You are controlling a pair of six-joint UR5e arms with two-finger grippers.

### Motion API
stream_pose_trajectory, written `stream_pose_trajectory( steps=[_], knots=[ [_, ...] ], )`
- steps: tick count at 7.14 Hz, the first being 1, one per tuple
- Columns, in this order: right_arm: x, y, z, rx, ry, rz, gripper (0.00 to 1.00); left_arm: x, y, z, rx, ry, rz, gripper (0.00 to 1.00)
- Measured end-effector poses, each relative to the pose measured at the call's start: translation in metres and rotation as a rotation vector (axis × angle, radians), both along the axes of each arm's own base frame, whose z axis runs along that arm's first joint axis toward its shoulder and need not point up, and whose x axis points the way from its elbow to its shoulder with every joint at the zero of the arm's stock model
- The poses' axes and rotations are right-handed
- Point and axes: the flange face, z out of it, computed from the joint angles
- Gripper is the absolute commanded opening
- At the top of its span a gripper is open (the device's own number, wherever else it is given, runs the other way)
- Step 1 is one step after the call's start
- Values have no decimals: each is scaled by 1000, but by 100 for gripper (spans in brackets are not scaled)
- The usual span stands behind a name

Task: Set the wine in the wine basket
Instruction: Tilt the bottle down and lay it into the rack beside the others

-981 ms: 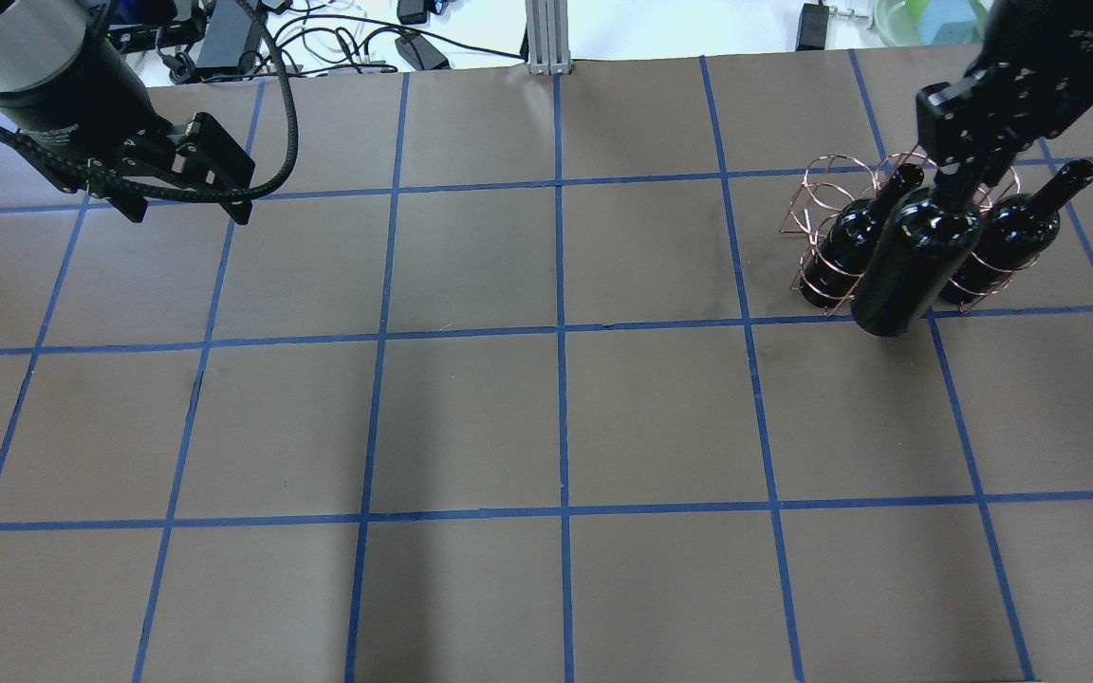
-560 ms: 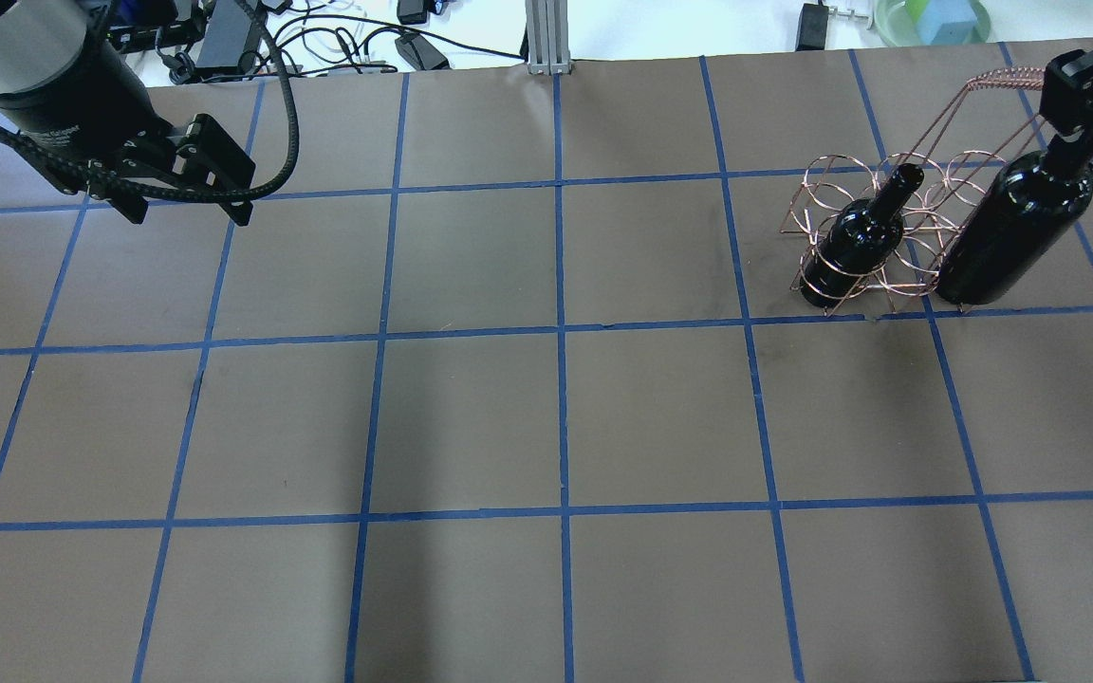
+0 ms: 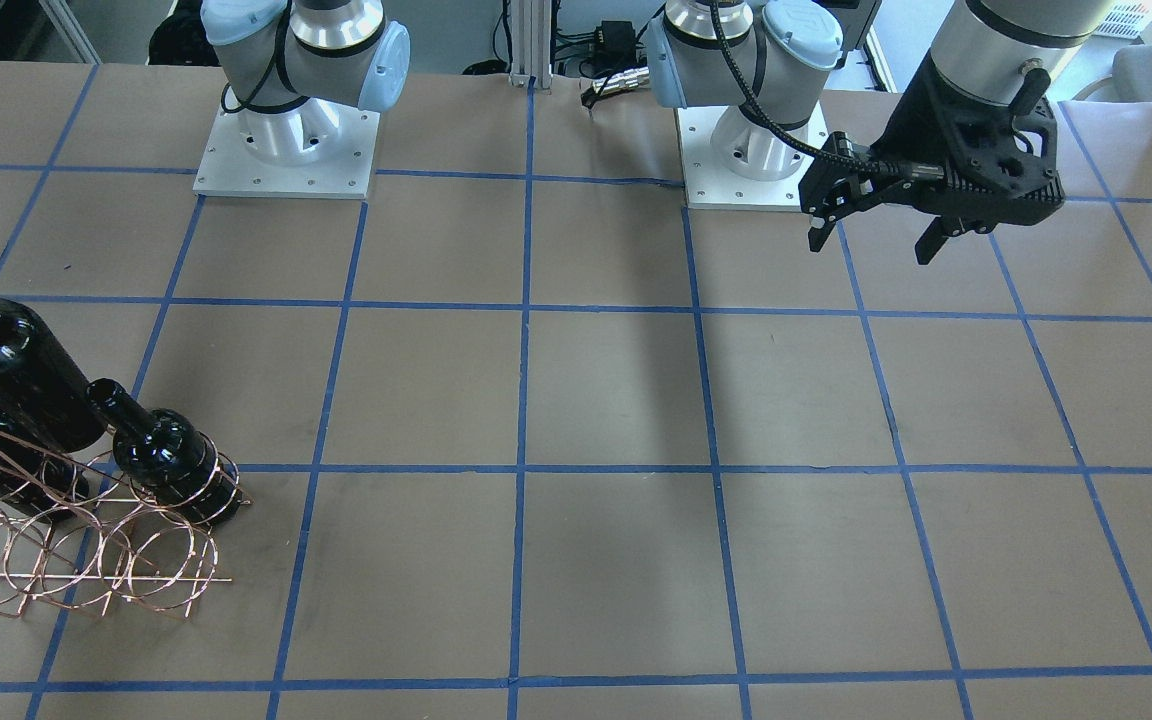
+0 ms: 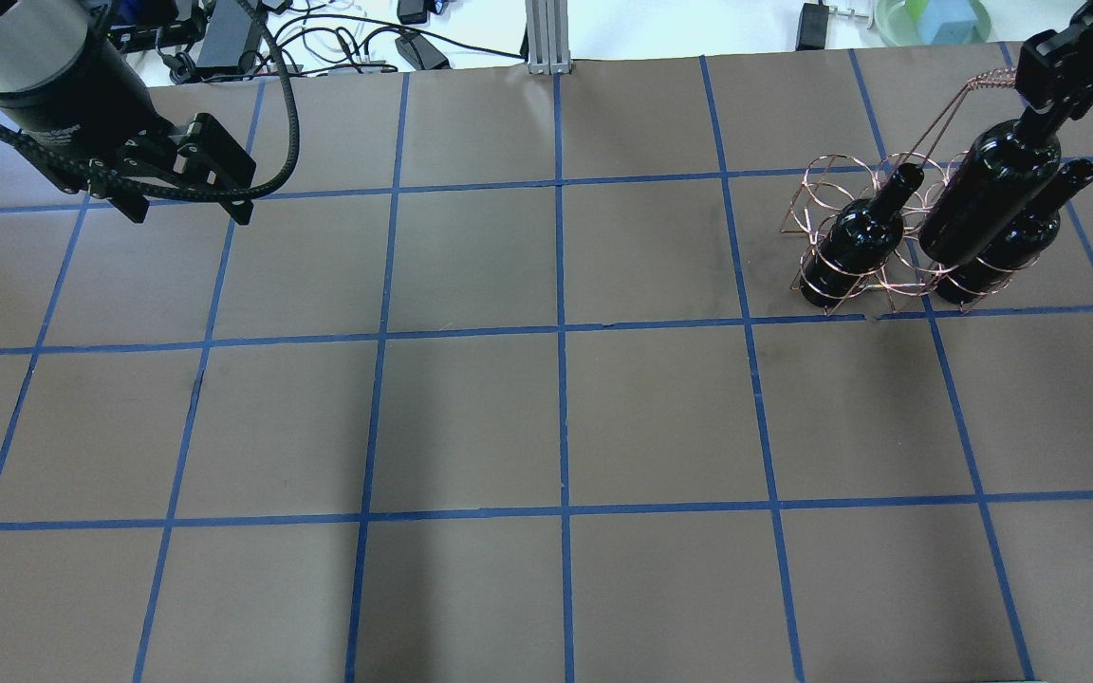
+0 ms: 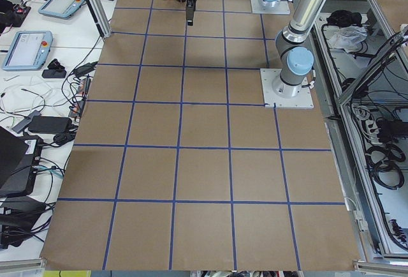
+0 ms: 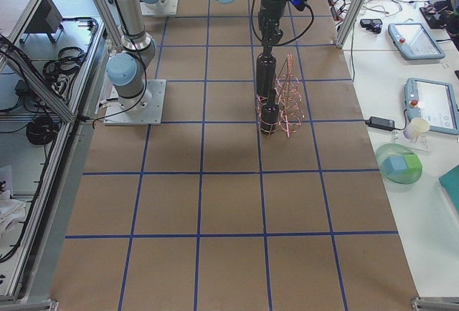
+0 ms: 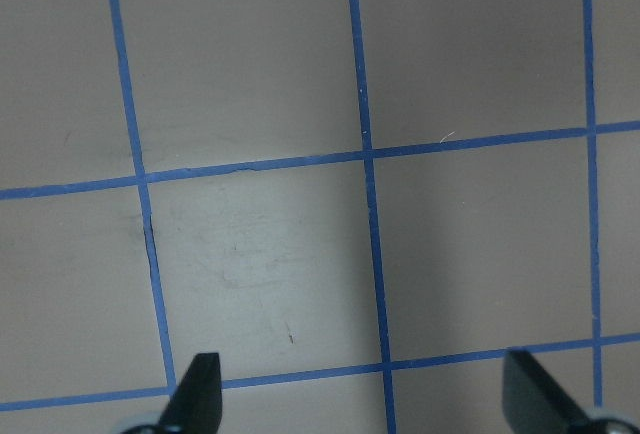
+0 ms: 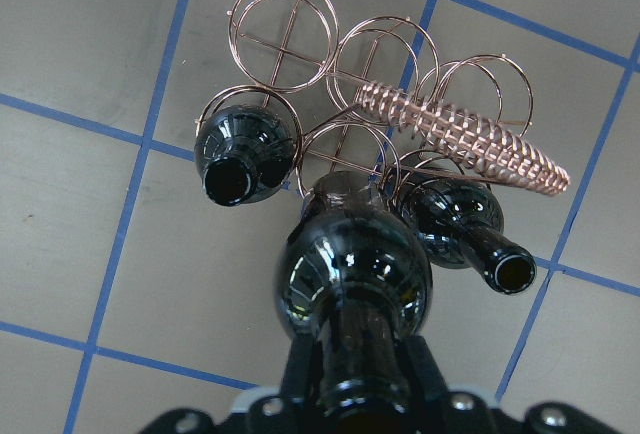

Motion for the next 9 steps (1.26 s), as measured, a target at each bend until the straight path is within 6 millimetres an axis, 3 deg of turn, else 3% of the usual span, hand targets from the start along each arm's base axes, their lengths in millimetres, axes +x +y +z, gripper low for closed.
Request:
stream_pose_trajectory(
  steps=[9],
  knots=[
    [-9,-29,-38,14,-15,24,0,0,-1,-3,3,6,7,100]
  ],
)
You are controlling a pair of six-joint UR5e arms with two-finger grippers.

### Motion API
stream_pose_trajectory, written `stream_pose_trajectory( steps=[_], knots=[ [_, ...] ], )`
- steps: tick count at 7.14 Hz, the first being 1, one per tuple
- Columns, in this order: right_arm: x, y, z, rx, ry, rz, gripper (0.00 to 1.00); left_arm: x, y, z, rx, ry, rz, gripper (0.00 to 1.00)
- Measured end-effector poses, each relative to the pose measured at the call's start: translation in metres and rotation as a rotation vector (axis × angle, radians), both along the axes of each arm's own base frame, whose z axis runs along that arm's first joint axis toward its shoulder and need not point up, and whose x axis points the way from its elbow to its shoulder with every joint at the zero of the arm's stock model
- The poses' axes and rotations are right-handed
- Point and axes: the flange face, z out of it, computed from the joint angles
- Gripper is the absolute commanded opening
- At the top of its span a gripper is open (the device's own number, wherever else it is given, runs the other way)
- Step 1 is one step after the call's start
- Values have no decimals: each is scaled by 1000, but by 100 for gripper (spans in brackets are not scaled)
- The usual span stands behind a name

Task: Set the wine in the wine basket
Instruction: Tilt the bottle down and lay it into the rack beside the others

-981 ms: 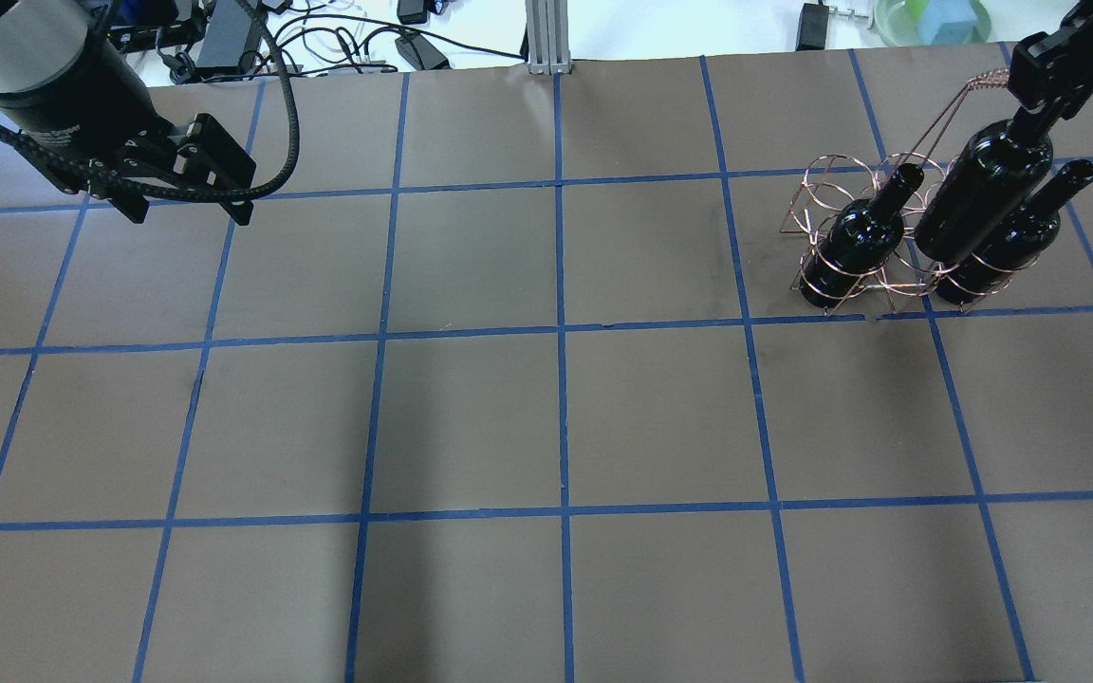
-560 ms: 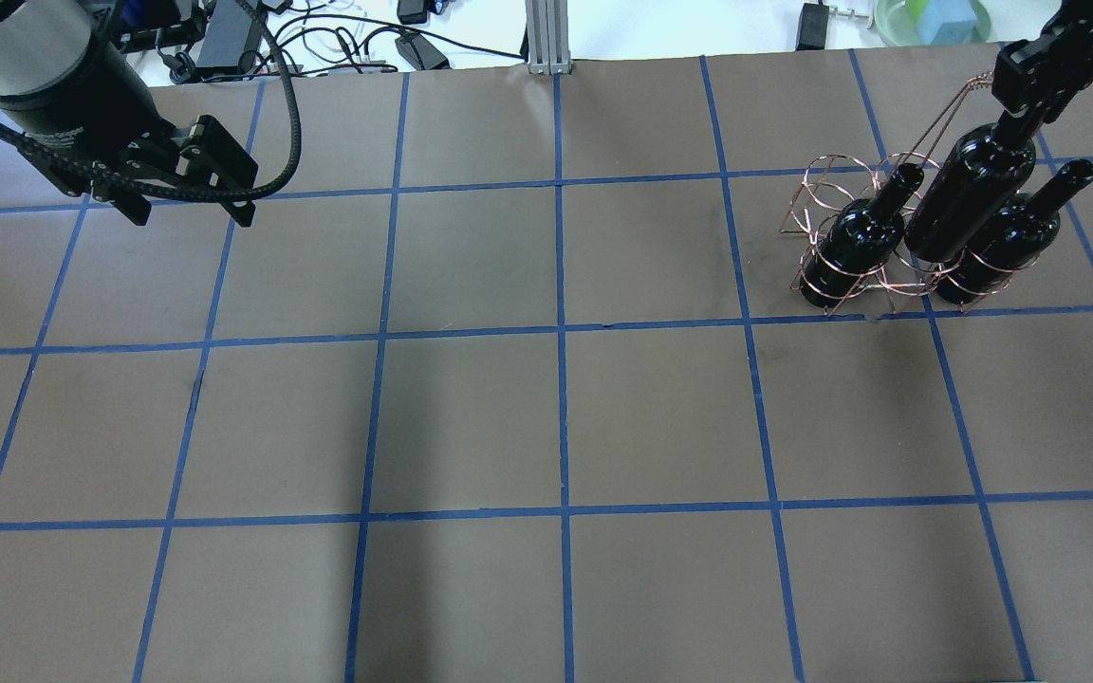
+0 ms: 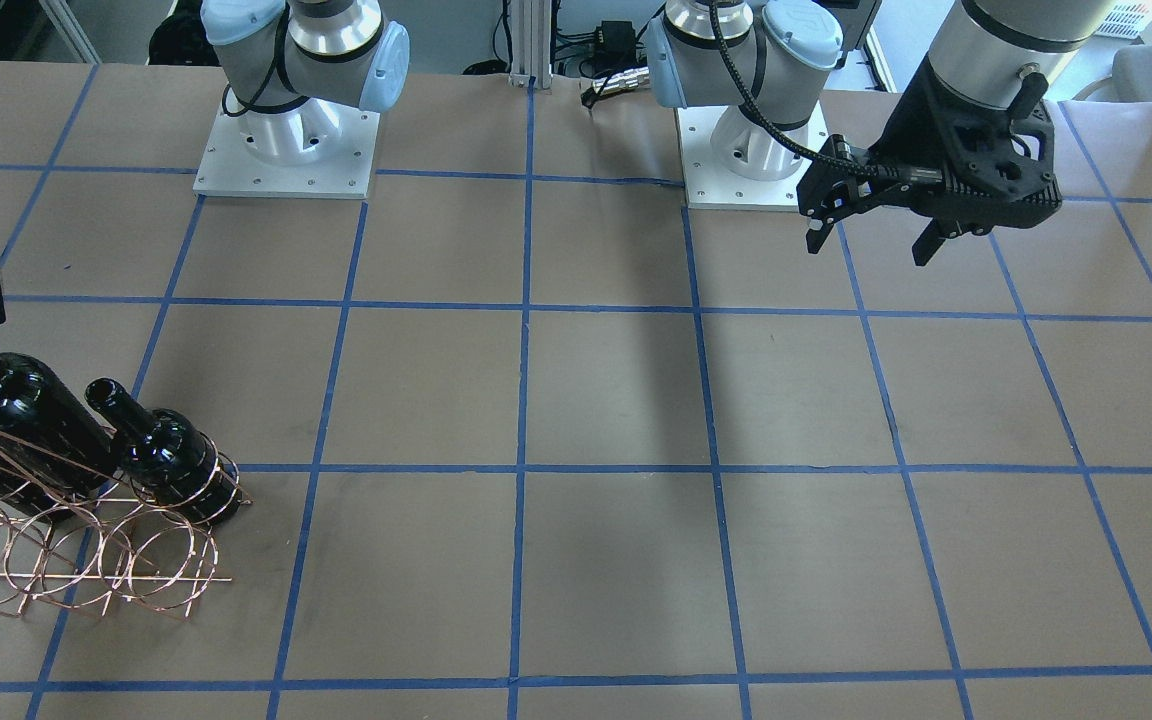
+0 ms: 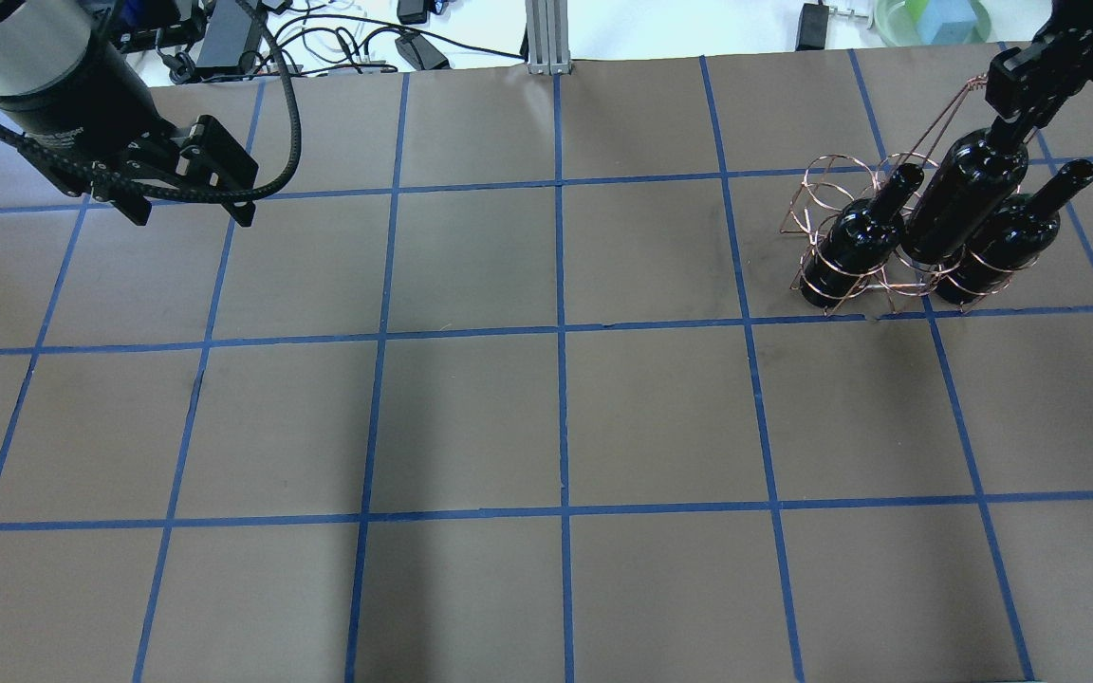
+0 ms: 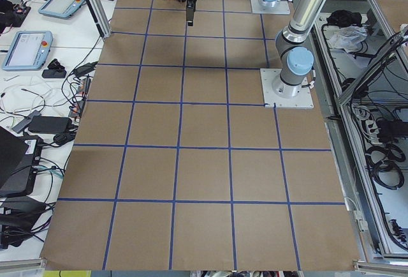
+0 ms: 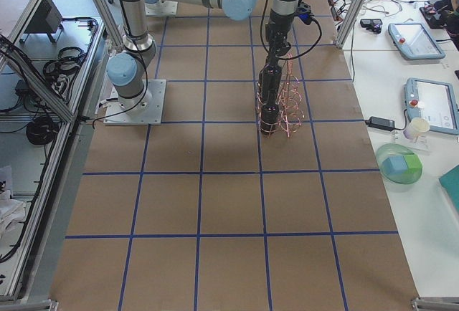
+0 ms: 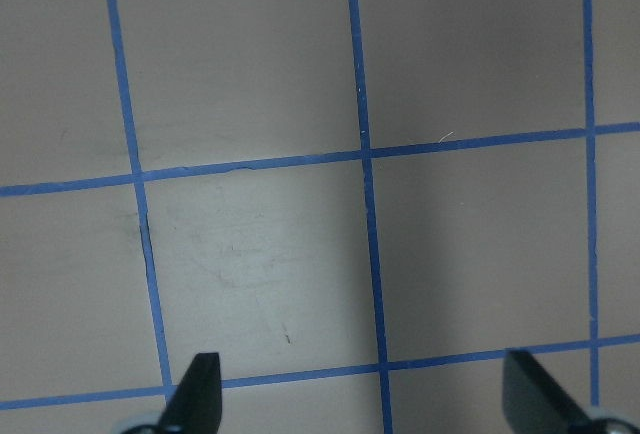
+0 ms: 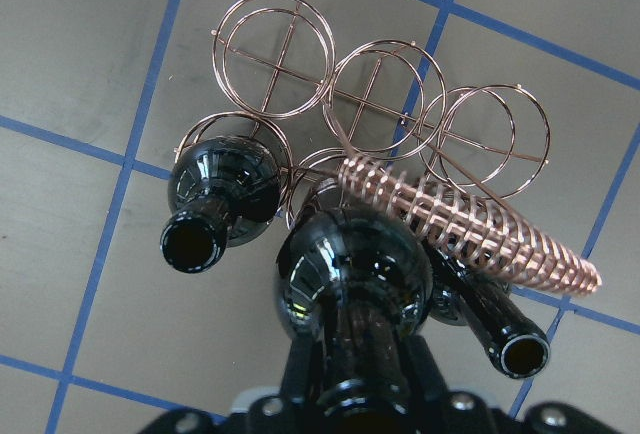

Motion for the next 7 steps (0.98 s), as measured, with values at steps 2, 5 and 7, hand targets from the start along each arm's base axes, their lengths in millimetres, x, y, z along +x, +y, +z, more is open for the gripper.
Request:
stream_pose_trajectory(
  steps=[2,5,7],
  knots=[
    [-1,-4,-5,1,0,0,0,-1,0,0,-2,7,1,100],
    [-3,-9,-15,16,-4,0,0,-1,-2,-2,-1,10,2,100],
    [-4,-12,-22,28,-4,0,0,0,-4,-3,2,8,3,100]
  ],
)
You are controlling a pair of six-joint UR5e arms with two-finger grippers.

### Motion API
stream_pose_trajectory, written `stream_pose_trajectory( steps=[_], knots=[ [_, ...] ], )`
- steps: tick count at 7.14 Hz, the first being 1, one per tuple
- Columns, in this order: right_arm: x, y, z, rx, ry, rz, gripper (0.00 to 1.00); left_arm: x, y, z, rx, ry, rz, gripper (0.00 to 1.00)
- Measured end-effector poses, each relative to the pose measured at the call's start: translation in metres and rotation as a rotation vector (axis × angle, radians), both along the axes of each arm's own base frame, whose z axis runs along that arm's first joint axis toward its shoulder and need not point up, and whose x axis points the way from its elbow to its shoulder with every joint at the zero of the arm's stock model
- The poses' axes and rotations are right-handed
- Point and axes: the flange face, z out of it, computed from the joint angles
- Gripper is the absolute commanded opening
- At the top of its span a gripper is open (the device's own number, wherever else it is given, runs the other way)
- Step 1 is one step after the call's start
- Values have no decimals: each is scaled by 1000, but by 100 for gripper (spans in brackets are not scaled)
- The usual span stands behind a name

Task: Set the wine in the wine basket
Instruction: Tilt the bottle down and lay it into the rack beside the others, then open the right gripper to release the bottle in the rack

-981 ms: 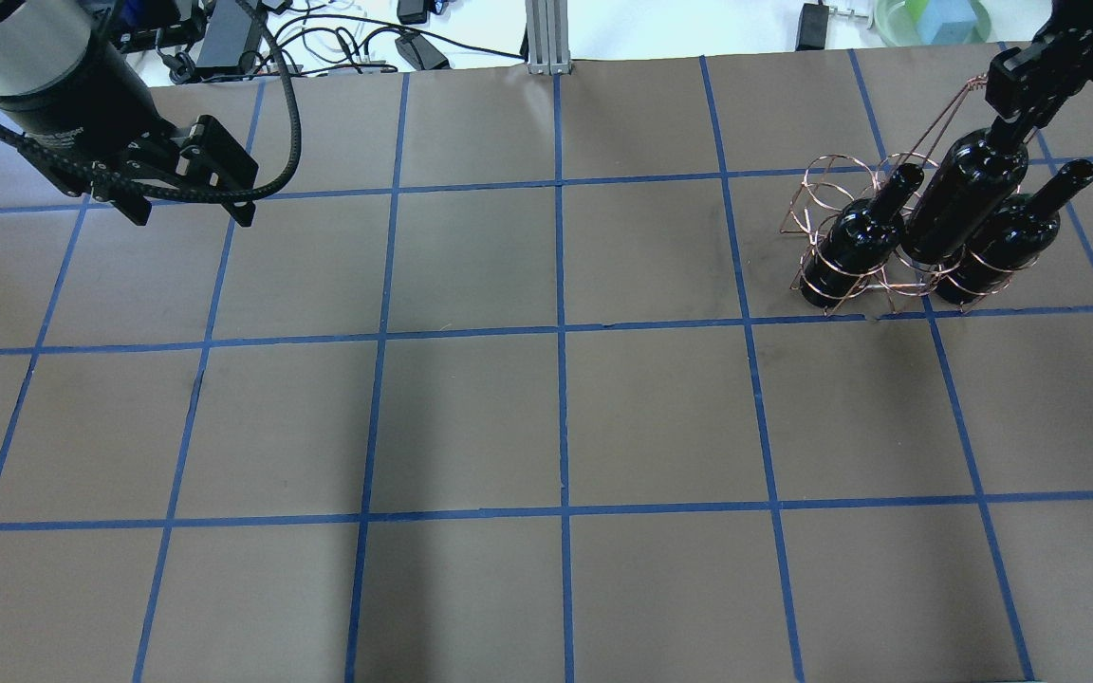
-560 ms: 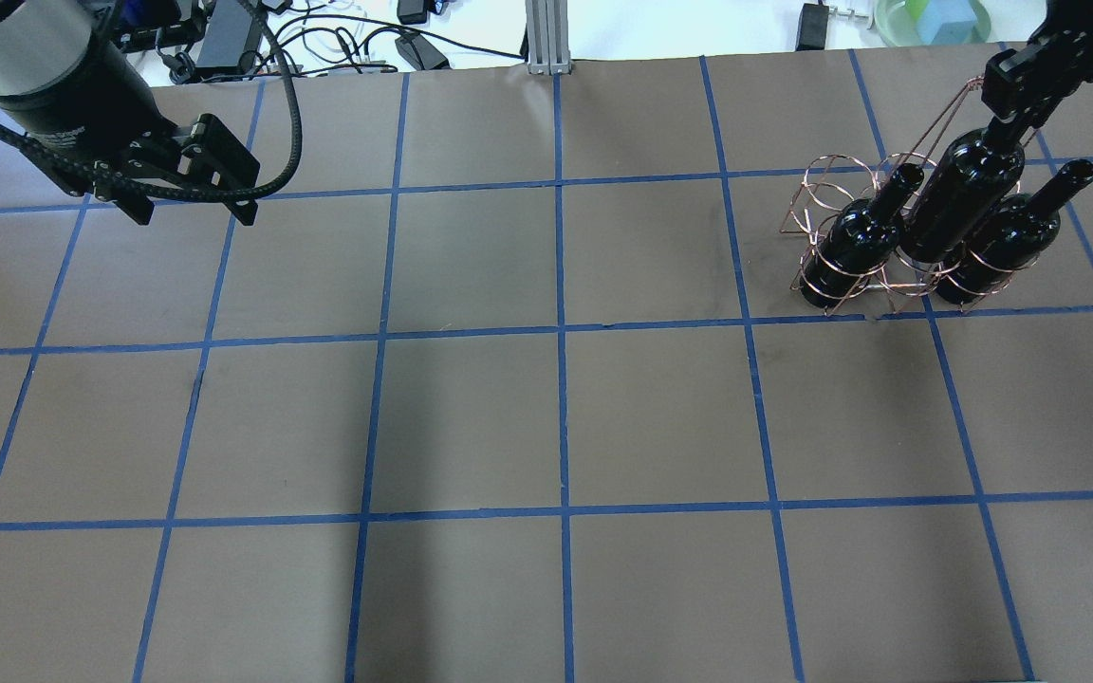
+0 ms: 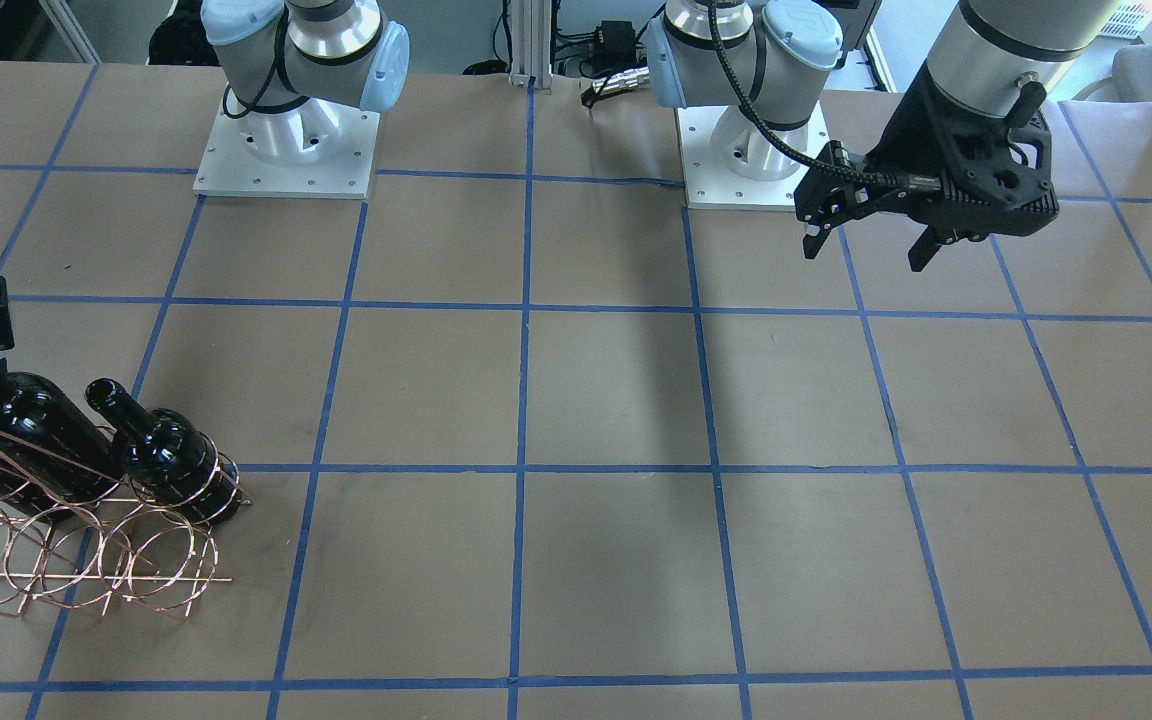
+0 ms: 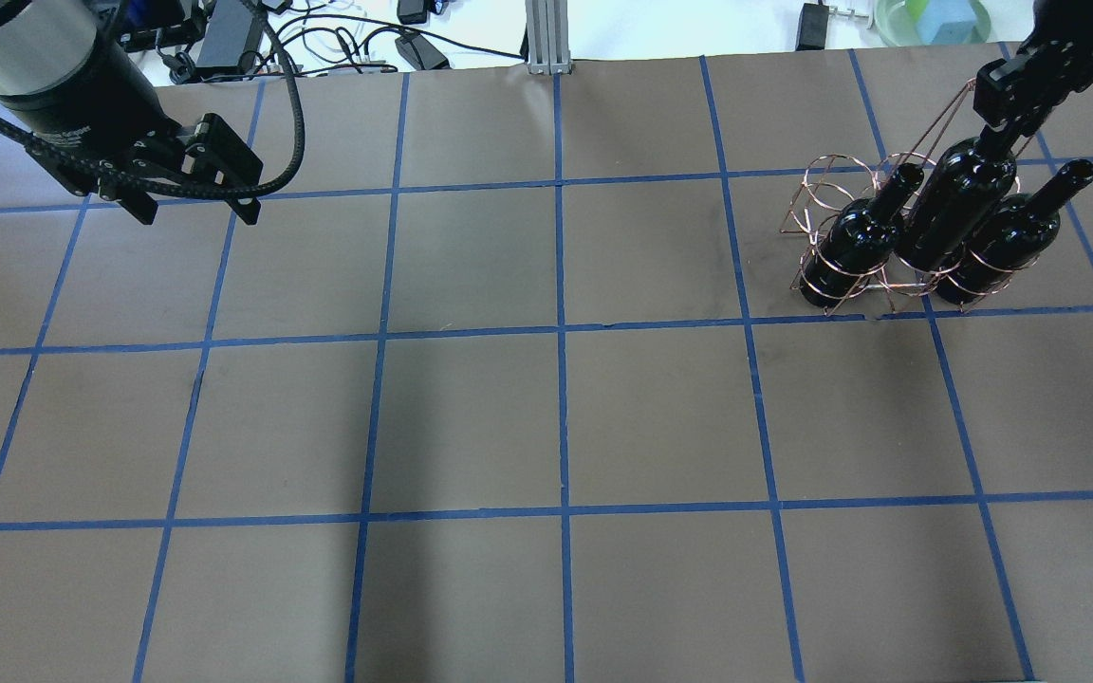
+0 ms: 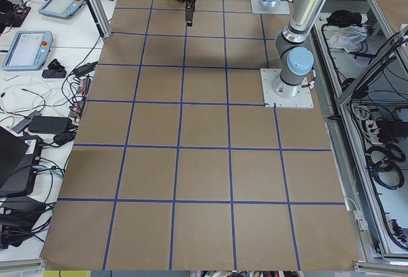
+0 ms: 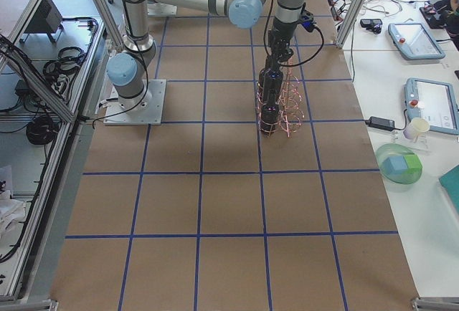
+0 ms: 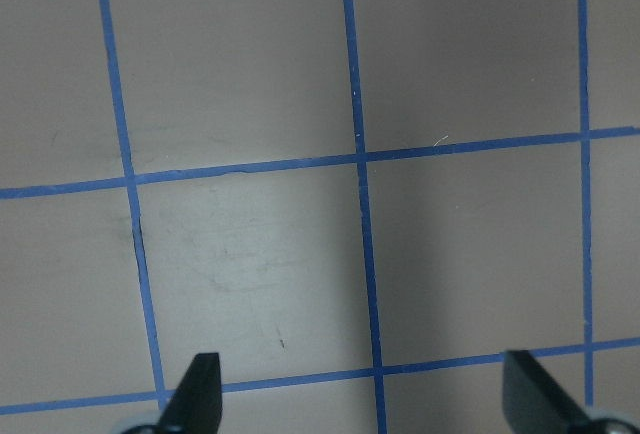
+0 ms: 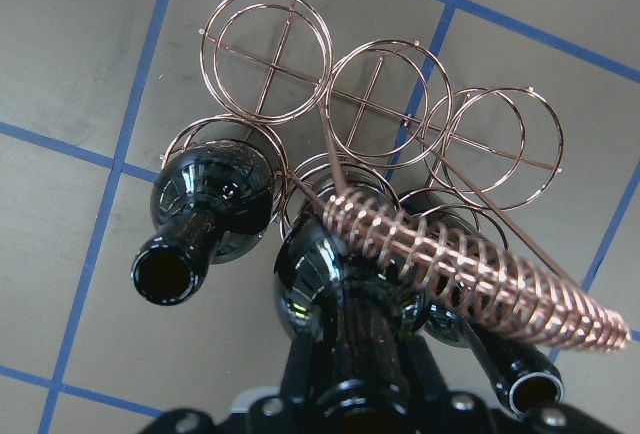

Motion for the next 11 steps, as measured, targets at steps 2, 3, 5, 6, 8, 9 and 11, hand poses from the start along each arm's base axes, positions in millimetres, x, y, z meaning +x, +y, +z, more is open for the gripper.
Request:
stream_pose_trajectory(
  steps=[2,3,5,6,8,9,11],
  knots=[
    [-6,-4,-9,15,-8,-9,0,0,0,0,1,-3,-1,100],
    [-10,-5,-13,21,-12,-15,0,1,-1,-1,1,-5,-2,100],
    [-15,-6,-23,39,-19,-23,0,1,0,0,-2,-9,-9,100],
    [-15,-6,-26,43,-22,-25,0,1,-1,-3,4,-9,-7,100],
    [-15,-5,-27,45,-28,-29,0,2,1,-15,26,-9,-7,100],
    [-14,-6,-28,44,-34,-30,0,1,5,-15,24,-10,-7,100],
    [-14,-6,-28,42,-45,-31,0,-1,12,-7,7,-6,-11,100]
  ],
)
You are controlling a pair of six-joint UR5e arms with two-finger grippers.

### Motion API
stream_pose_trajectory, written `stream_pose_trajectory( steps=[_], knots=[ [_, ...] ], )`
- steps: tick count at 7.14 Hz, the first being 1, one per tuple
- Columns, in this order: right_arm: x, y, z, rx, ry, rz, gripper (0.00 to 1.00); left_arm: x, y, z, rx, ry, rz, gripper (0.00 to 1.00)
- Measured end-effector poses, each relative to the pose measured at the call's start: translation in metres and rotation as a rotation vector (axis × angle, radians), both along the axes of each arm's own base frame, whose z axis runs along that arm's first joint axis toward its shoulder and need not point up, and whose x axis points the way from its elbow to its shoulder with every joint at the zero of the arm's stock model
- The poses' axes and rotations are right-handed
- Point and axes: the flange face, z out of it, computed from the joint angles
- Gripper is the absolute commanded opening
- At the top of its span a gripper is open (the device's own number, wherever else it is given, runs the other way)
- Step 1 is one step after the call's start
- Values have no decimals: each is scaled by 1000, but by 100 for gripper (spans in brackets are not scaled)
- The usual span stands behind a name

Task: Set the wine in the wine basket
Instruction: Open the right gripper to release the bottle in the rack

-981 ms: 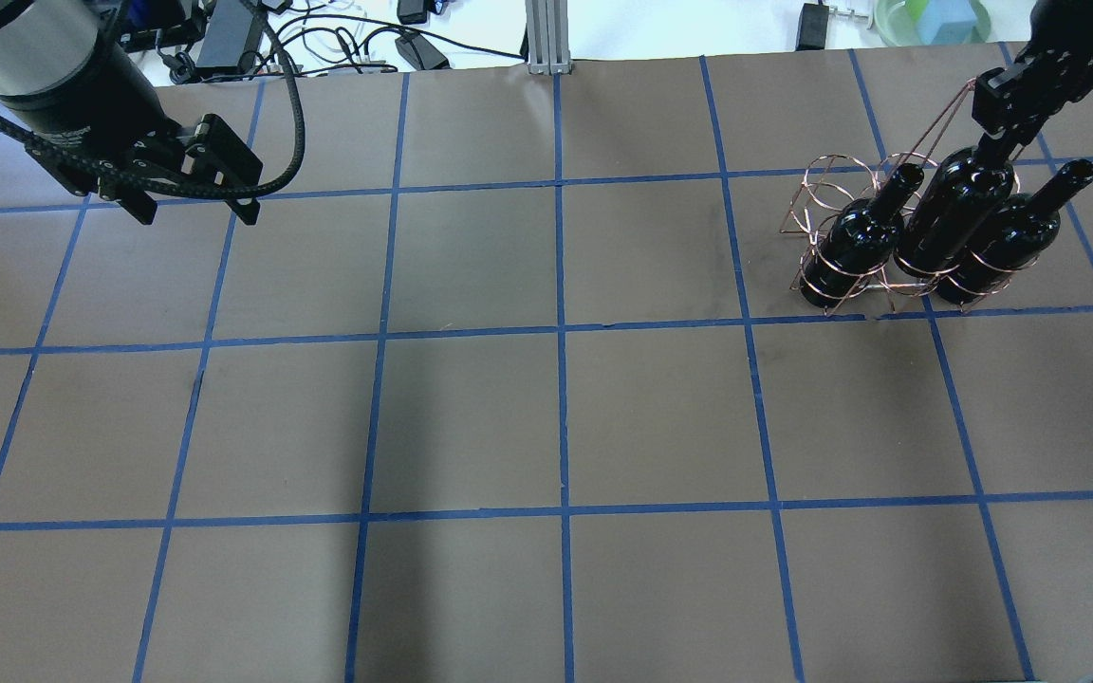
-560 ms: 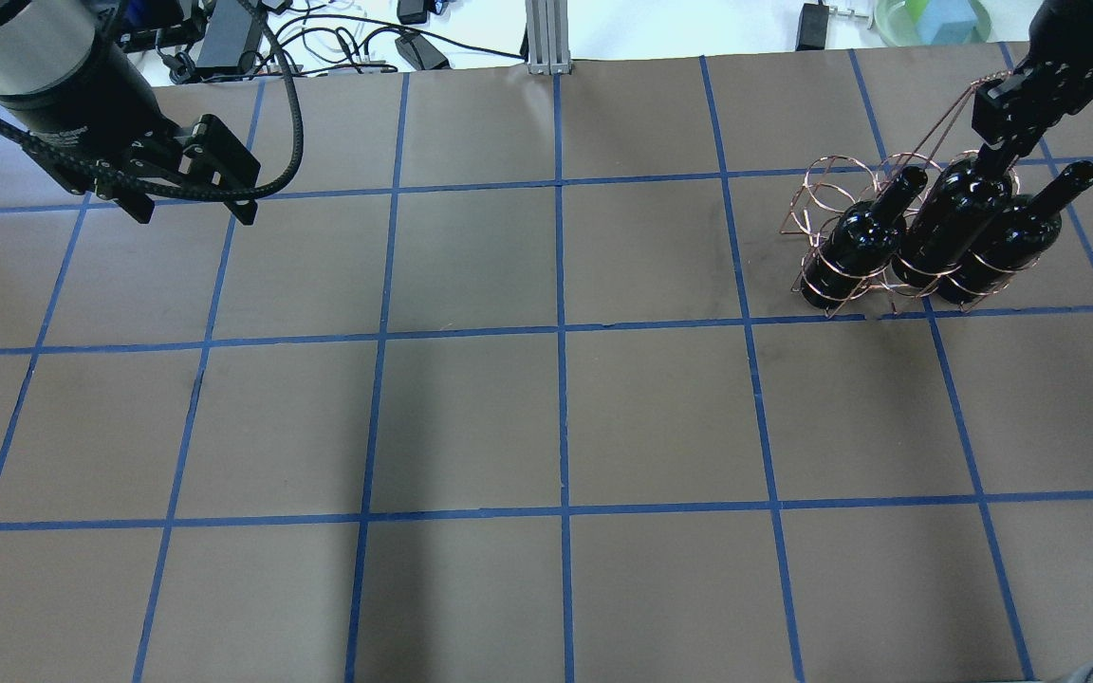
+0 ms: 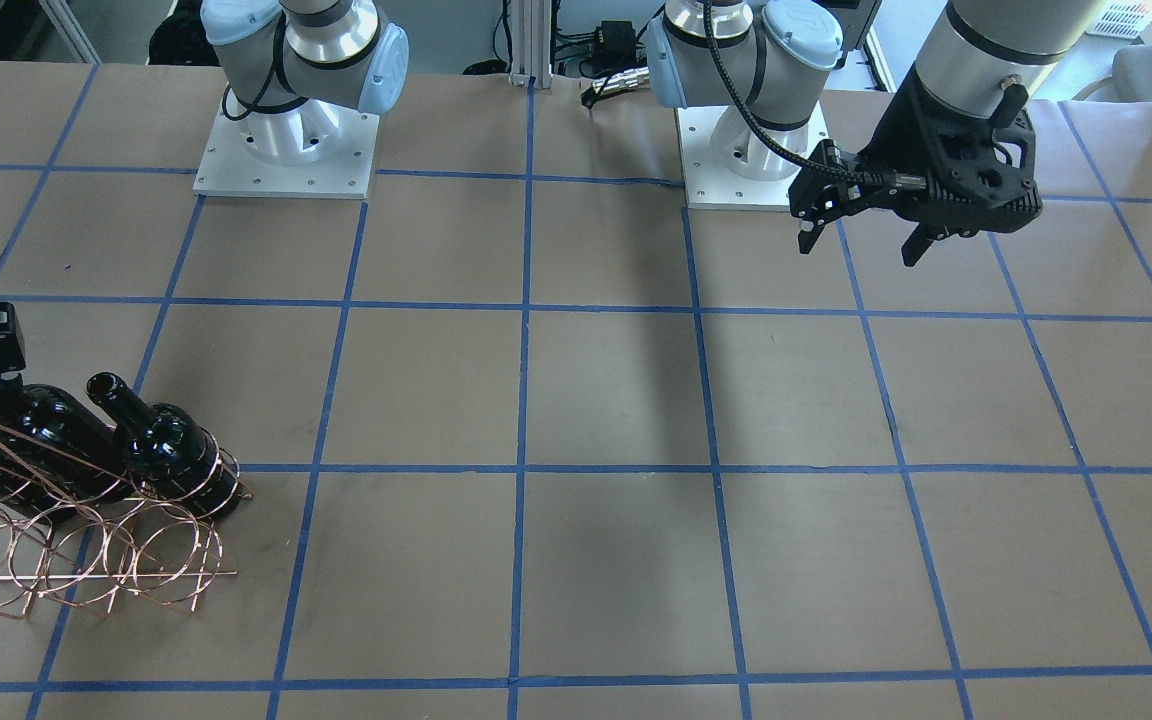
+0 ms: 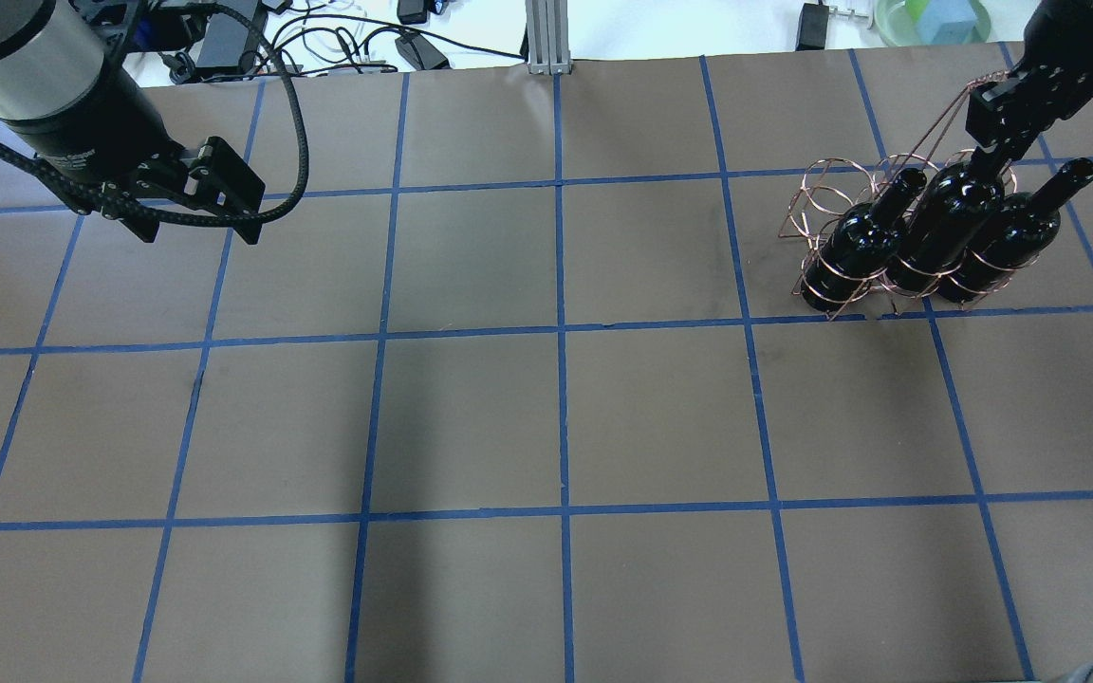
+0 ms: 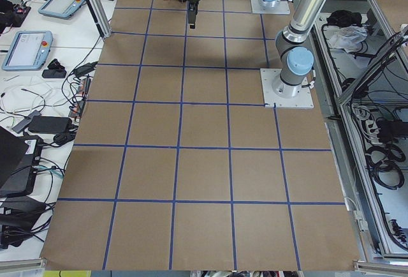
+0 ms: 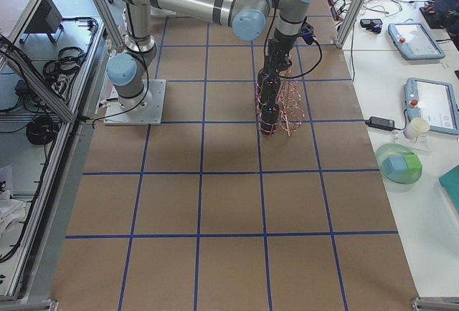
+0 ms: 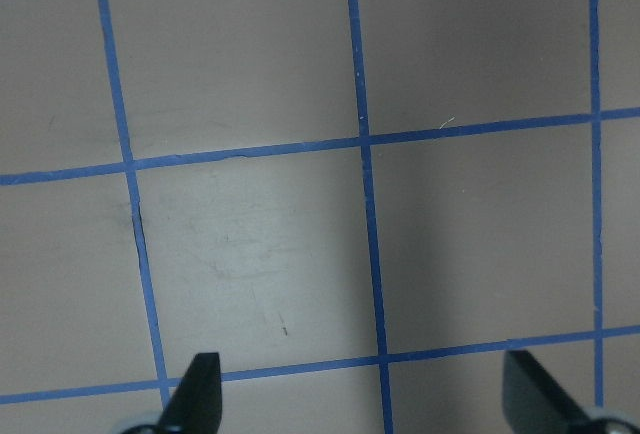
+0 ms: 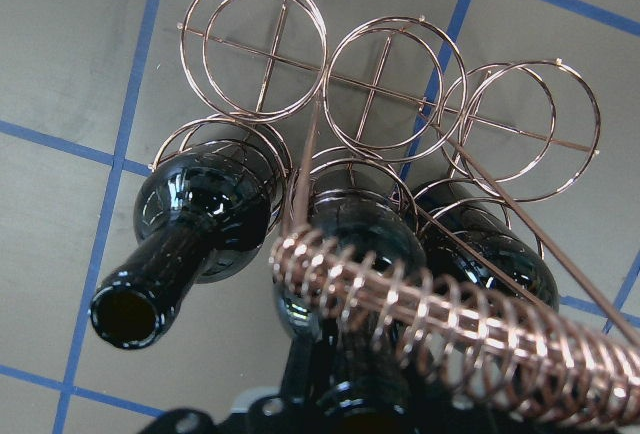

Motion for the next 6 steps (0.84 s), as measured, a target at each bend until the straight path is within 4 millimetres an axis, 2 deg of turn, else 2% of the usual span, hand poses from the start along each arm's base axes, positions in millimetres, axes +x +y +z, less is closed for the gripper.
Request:
stream_pose_trajectory(
  steps=[3,5,6],
  knots=[
    [-1,-4,-8,9,-9,2,0,0,9,13,-37,-7,-8,100],
    [-1,-6,-14,20,-10,3,0,-1,19,32,-91,-14,0,100],
    [-2,-6,-19,25,-11,5,0,1,17,29,-88,-14,-1,100]
  ],
)
